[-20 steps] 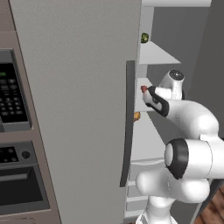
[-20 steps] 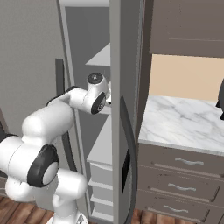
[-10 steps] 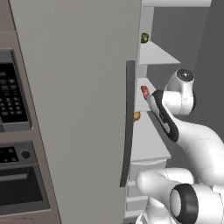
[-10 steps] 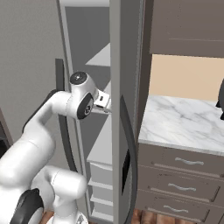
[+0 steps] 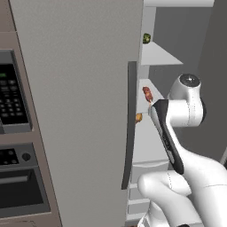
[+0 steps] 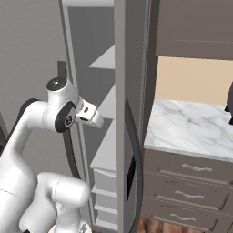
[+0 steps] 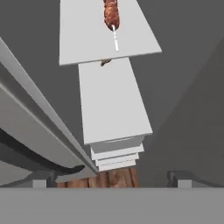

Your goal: Store the kebab skewer in the freezer for long-term storage. Close the freezer door after placing the cooked food.

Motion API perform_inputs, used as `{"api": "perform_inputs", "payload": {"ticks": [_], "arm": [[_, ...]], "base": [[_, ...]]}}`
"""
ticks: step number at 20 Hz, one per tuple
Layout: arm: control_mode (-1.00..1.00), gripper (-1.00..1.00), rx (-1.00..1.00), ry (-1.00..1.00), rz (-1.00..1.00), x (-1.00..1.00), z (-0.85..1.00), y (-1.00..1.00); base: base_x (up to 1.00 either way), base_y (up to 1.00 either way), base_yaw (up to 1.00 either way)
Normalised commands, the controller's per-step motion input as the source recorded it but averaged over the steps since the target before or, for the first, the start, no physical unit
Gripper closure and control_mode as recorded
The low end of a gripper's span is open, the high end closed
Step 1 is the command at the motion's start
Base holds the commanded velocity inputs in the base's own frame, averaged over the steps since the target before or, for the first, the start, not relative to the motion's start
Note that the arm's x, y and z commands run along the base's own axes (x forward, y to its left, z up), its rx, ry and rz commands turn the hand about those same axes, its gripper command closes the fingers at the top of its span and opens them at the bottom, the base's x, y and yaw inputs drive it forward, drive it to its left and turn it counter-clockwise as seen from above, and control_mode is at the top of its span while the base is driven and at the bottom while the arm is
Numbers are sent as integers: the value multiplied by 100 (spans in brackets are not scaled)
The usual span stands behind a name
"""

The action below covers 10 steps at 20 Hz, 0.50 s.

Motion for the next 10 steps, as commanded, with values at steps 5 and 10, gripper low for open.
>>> {"api": "perform_inputs", "payload": {"ticks": [5,10], "arm": [[-100,-100,2,21,-1,-54,3,40],[-100,-100,7,24,3,-22,0,17]], "base": [[0,0,0],[0,0,0]]}}
